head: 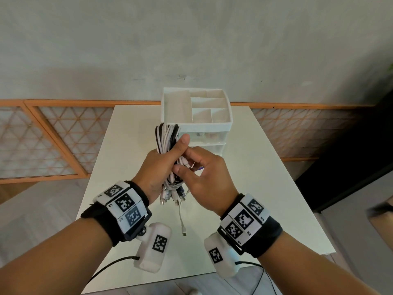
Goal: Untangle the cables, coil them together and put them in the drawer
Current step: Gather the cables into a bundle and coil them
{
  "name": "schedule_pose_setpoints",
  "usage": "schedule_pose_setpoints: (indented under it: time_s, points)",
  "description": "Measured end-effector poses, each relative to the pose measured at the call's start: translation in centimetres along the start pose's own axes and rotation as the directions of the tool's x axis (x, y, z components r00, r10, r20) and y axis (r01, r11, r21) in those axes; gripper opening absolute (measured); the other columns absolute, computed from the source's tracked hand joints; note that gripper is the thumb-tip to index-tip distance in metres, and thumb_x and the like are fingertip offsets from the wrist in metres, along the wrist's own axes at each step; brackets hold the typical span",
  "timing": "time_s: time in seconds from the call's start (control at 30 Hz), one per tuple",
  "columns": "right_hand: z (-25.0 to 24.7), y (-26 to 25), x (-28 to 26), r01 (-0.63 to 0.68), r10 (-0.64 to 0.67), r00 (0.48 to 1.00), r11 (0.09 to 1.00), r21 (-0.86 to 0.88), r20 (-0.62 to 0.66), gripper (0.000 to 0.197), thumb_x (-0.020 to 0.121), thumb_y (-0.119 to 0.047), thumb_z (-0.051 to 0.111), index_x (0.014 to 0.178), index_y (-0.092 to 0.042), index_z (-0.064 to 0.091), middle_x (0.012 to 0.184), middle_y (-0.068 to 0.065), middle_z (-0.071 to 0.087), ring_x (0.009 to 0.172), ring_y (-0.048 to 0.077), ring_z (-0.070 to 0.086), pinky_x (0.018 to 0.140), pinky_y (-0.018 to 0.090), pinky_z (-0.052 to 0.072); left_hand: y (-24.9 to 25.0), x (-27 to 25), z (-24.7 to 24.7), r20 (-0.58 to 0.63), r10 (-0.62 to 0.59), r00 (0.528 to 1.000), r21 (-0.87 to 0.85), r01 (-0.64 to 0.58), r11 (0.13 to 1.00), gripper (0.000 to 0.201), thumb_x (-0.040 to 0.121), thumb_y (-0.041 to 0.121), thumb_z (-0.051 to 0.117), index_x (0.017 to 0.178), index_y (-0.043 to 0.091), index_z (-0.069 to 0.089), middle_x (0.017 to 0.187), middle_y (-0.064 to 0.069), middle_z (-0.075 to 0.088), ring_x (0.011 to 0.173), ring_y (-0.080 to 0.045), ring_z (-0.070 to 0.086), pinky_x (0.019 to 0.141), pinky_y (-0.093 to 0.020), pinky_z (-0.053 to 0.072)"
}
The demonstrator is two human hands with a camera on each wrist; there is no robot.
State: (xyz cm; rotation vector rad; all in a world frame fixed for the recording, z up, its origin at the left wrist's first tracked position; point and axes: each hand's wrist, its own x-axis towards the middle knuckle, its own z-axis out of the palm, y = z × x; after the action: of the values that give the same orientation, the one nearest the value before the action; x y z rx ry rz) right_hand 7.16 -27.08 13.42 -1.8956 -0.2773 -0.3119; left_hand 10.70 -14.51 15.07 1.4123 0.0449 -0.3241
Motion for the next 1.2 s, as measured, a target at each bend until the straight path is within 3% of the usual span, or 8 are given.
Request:
schedule_pose_setpoints:
  time_s: [0.2, 0.33, 0.47, 0.57, 0.67, 0.83, 0.93, 1.2]
  points:
    - [0.1, -0.5, 0.3, -0.096, 0.13, 0.986, 0.953, 0.287, -0.103, 0.041, 0.09, 0.001, 0.067, 0.091, -0.039, 0.075, 0.092, -0.002, 0.079, 0.095, 0.023, 0.075, 0.085, 0.038, 0.061, -0.5, -0.5, 0.2, 0.06, -0.032, 0.998, 0.001, 0.032, 0.999, 0.074, 0.059, 0.061, 0.074, 0.1, -0.001, 0.073, 0.097, -0.016, 0.077, 0.095, -0.026, 0.074, 0.089, -0.037, 0.055]
    - [0.4, -0.7, 0.4, -0.105, 0.129, 0.987, 0.967, 0.232, -0.092, 0.025, 0.092, -0.004, 0.065, 0.11, -0.017, 0.076, 0.104, 0.001, 0.077, 0.1, 0.017, 0.072, 0.092, 0.041, 0.058, -0.1, -0.5, 0.4, 0.048, -0.066, 0.997, -0.06, 0.069, 0.996, 0.07, 0.067, 0.058, 0.072, 0.106, 0.0, 0.072, 0.101, -0.017, 0.076, 0.096, -0.026, 0.074, 0.089, -0.039, 0.056]
    - [0.1, 0.0, 0.2, -0.113, 0.112, 0.994, 0.992, 0.056, 0.017, 0.027, 0.094, -0.019, 0.068, 0.12, -0.016, 0.072, 0.141, -0.01, 0.049, 0.121, 0.006, 0.056, 0.096, 0.014, 0.046, 0.5, -0.3, 0.4, -0.039, -0.041, 0.998, -0.094, 0.037, 0.995, 0.044, 0.08, 0.045, 0.075, 0.096, 0.005, 0.075, 0.093, -0.016, 0.076, 0.086, -0.029, 0.075, 0.077, -0.04, 0.059]
    - [-0.5, 0.7, -0.4, -0.164, 0.138, 0.977, 0.973, 0.162, 0.164, 0.061, 0.088, -0.029, 0.074, 0.144, -0.028, 0.051, 0.147, -0.012, 0.047, 0.133, -0.001, 0.048, 0.112, 0.028, 0.041, 1.1, 0.1, 0.1, -0.121, 0.028, 0.992, -0.085, -0.038, 0.996, 0.017, 0.083, 0.021, 0.073, 0.084, 0.005, 0.07, 0.073, -0.016, 0.068, 0.068, -0.029, 0.069, 0.064, -0.04, 0.058]
    - [-1.3, 1.0, -0.8, -0.178, 0.148, 0.951, 0.98, 0.089, 0.273, 0.089, 0.084, -0.023, 0.08, 0.152, -0.043, 0.027, 0.129, -0.023, 0.059, 0.121, -0.009, 0.055, 0.099, 0.012, 0.044, 1.2, 0.4, -0.3, -0.058, 0.084, 0.995, -0.055, -0.087, 0.995, 0.012, 0.084, 0.013, 0.07, 0.078, 0.003, 0.071, 0.07, -0.019, 0.065, 0.065, -0.033, 0.066, 0.067, -0.05, 0.057]
    - [-1.6, 1.4, -0.5, -0.118, 0.167, 0.953, 0.974, -0.195, 0.254, 0.064, 0.084, -0.033, 0.079, 0.14, -0.038, 0.048, 0.103, -0.016, 0.073, 0.091, -0.002, 0.069, 0.084, 0.017, 0.052, 0.5, 0.2, -0.7, 0.096, 0.118, 0.988, -0.022, -0.116, 0.993, 0.019, 0.083, 0.018, 0.068, 0.076, 0.001, 0.068, 0.075, -0.023, 0.065, 0.071, -0.034, 0.065, 0.077, -0.05, 0.054]
    - [-2.9, 1.9, 0.1, -0.062, 0.257, 0.888, 0.888, -0.456, 0.381, 0.019, 0.085, -0.036, 0.077, 0.095, -0.022, 0.069, 0.077, -0.011, 0.07, 0.066, 0.001, 0.061, 0.066, 0.023, 0.047, 0.3, 0.0, -1.1, 0.136, 0.126, 0.983, -0.026, -0.124, 0.992, 0.009, 0.073, 0.017, 0.072, 0.078, 0.009, 0.07, 0.074, -0.017, 0.066, 0.073, -0.032, 0.065, 0.075, -0.046, 0.054]
    - [-4.2, 4.4, 0.2, -0.057, 0.369, 0.834, 0.798, -0.6, 0.411, 0.033, 0.087, -0.037, 0.075, 0.06, -0.024, 0.062, 0.055, -0.005, 0.053, 0.051, 0.007, 0.047, 0.056, 0.02, 0.034, 0.7, -0.6, -1.8, 0.286, 0.144, 0.947, 0.142, -0.191, 0.971, 0.017, 0.072, 0.022, 0.073, 0.084, 0.01, 0.069, 0.072, -0.018, 0.067, 0.072, -0.041, 0.061, 0.064, -0.059, 0.047]
